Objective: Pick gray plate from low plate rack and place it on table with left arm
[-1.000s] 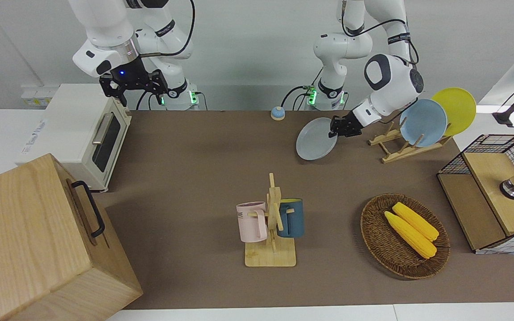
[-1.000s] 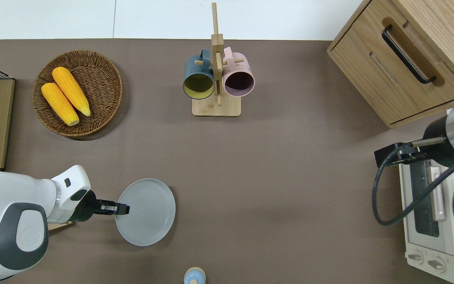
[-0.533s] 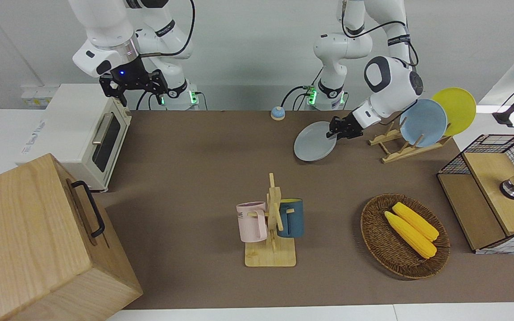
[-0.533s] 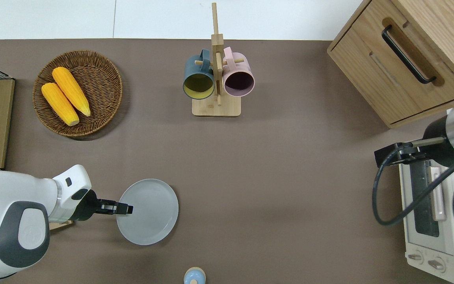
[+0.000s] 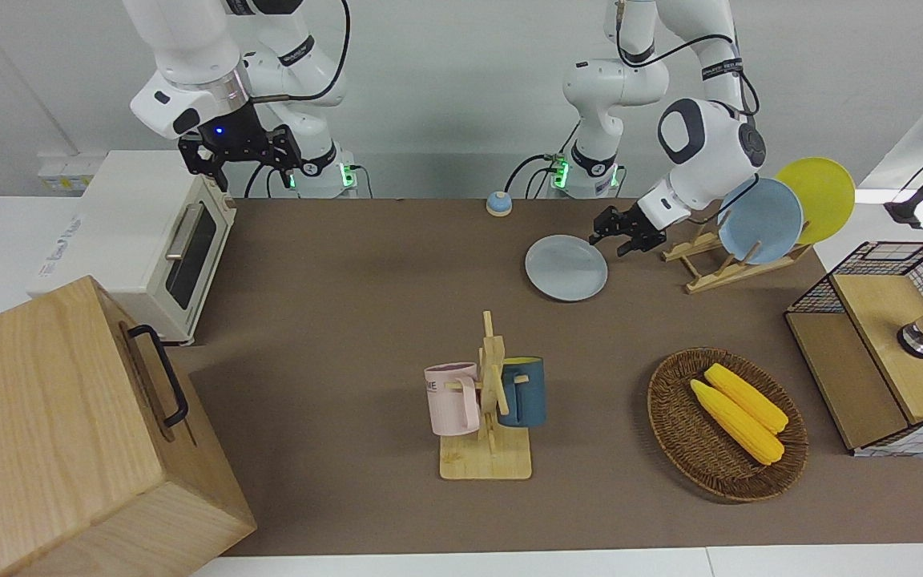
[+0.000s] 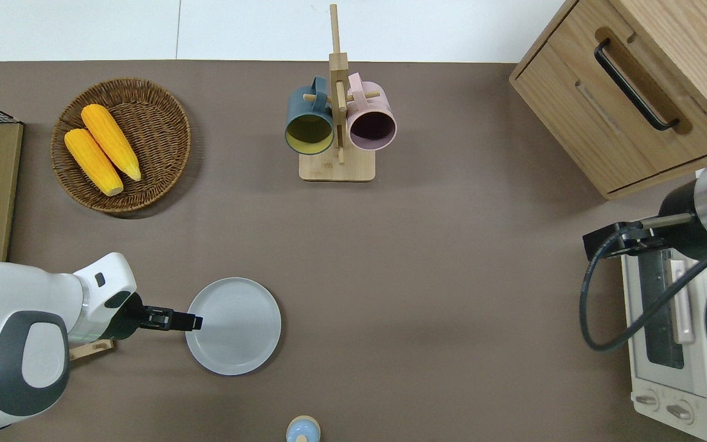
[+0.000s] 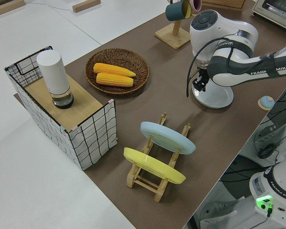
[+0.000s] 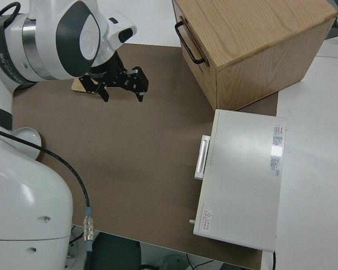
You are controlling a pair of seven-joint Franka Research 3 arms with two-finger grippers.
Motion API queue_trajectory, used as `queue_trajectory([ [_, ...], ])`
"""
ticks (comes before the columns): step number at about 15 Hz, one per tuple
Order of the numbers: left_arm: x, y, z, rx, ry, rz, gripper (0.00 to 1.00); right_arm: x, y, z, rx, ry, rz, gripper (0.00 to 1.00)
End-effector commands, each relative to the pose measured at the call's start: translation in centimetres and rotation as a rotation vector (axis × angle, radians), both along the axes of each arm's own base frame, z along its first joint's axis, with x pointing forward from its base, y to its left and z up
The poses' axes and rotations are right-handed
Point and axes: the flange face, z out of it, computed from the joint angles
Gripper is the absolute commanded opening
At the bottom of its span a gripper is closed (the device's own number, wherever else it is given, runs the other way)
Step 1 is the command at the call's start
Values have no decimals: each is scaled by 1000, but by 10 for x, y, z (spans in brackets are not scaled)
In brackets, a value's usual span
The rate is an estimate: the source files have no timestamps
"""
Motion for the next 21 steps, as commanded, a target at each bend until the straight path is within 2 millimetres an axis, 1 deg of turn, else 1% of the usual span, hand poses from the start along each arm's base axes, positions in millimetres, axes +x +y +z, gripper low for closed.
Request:
queue_trajectory([
  [1,12,1,32,98,-1,24,855,-2,-2,4,-8,0,-15,983],
  [4,26,1,69,174,0,24,968,-2,-2,4,-7,0,-15,983],
  [5,31,3,84,202,-5,11,981,-2,-2,3,-8,2,-15,983],
  [7,40,5,115,257,-12,-19,985,-2,-2,4,-8,0,-15,983],
  [9,47,8,147,305,-20,17,987,-2,-2,4,-7,0,-15,983],
  [13,55,14,197,387,-102,25,991,-2,-2,4,-7,0,-15,983],
  [16,55,9,231,405,-140,18,991,-2,-2,4,-8,0,-15,983],
  [17,54,8,239,404,-141,20,993,-2,-3,4,-9,-1,-16,983],
  [18,54,10,244,404,-144,22,993,-2,-2,4,-8,0,-15,983],
  [21,53,9,245,403,-139,24,991,-2,-2,4,-8,0,-15,983],
])
